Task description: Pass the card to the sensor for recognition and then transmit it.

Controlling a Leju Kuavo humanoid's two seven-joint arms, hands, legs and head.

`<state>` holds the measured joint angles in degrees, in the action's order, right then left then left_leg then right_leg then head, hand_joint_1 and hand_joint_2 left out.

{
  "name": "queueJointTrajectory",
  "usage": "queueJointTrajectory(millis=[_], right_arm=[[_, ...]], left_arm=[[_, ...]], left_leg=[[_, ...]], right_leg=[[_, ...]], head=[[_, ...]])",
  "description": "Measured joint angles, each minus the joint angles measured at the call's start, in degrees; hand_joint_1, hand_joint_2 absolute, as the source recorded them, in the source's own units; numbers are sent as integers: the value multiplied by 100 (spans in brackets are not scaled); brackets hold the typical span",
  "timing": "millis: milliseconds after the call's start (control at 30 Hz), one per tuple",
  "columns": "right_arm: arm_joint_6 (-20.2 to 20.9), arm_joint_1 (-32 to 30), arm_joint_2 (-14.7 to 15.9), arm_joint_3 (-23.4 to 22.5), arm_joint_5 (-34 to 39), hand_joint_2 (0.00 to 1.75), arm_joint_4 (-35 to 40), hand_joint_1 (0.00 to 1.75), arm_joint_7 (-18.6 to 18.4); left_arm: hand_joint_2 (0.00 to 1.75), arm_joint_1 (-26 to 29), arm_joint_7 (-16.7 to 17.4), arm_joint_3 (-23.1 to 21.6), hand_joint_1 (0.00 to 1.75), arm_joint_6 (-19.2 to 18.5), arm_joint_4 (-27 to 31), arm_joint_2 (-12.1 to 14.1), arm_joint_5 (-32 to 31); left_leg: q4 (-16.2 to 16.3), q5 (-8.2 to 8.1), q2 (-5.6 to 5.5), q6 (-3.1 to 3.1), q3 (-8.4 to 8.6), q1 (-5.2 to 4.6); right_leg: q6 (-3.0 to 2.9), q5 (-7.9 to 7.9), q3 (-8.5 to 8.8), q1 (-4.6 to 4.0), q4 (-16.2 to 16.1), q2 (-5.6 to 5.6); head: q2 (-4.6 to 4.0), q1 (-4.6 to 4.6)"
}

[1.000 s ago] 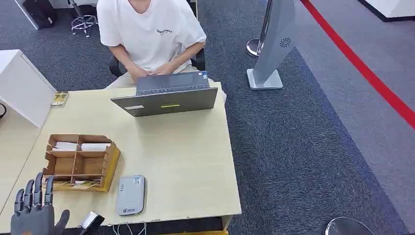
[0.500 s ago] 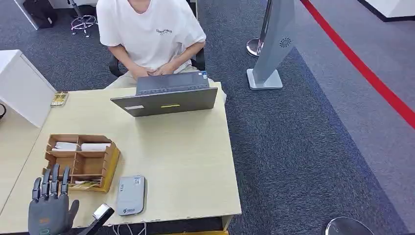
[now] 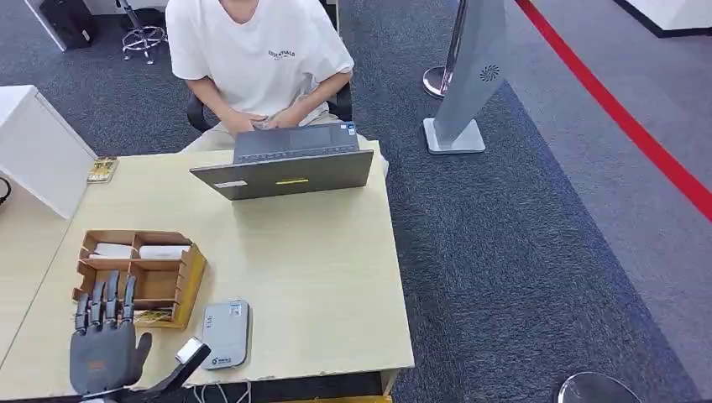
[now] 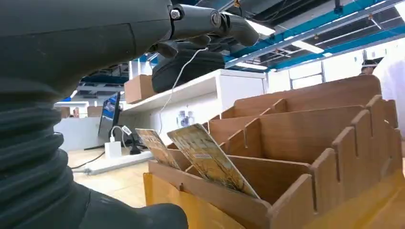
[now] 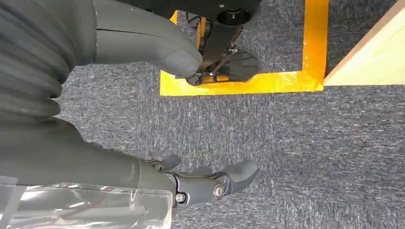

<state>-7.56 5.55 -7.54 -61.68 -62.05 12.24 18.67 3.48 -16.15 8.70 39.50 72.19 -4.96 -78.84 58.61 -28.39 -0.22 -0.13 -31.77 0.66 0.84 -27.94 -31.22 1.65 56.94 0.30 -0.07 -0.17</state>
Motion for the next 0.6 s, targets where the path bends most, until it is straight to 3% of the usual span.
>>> queueJointTrajectory(millis=[600], right_arm=[[22, 8, 0, 70, -35, 175, 0, 0, -9]], left_arm=[[175, -173, 138, 7, 0, 0, -275, 33, 142]], left_leg=[[0, 0, 0, 0, -1, 0]], right_leg=[[0, 0, 1, 0, 1, -1]], head=[[0, -2]])
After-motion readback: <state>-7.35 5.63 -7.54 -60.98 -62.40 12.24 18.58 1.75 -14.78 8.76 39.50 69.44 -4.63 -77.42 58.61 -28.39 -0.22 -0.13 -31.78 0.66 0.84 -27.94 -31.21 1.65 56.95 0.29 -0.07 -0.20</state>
